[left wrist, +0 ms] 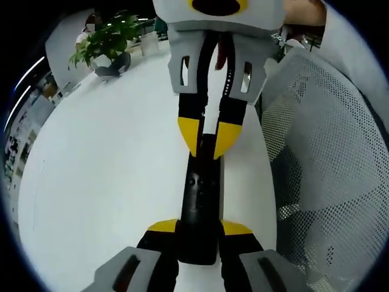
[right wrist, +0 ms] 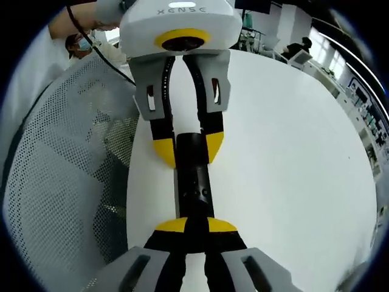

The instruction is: Press the specified remote control buttons in sequence, fully releasing each button before pressing the next.

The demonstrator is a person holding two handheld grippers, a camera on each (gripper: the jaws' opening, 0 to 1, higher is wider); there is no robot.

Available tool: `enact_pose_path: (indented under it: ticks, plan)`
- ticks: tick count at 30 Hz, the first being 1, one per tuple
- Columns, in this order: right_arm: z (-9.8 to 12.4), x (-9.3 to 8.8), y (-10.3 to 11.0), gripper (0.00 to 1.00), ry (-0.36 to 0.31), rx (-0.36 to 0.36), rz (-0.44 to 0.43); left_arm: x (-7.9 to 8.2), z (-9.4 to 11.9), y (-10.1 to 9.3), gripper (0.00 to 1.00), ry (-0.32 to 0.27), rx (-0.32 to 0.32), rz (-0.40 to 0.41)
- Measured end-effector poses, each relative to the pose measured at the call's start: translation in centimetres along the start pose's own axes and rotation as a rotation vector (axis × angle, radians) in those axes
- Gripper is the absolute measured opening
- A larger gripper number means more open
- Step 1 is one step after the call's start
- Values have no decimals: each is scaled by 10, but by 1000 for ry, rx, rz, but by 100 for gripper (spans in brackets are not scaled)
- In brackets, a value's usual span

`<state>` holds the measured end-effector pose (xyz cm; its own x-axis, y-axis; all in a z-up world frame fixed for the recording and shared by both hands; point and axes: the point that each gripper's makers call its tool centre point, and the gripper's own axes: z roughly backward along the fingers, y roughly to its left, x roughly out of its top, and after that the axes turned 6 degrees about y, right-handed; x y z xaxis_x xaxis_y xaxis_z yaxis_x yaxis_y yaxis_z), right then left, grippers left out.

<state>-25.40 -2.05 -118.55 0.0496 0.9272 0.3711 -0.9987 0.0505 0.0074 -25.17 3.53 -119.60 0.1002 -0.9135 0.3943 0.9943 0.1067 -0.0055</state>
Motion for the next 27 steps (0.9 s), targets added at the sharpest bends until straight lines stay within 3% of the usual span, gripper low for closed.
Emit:
enact_pose_path:
  ticks: [6, 8, 14, 23, 27]
  plan:
    - [-3, 2, 1, 6, 84, -20, 39, 0, -1, 0, 23, 19, 2, 0]
    - [-3, 1, 0, 6, 82, -14, 3, 0, -1, 1, 23, 22, 2, 1]
    - [-4, 2, 0, 6, 113, -44, 22, 0, -1, 1, 23, 38, 4, 0]
    - [0, -1, 1, 5, 34, -69, -34, 0, 0, 0, 23, 27, 7, 9]
    - [1, -4, 1, 2, 35, -76, -45, 0, 0, 0, 23, 27, 8, 9]
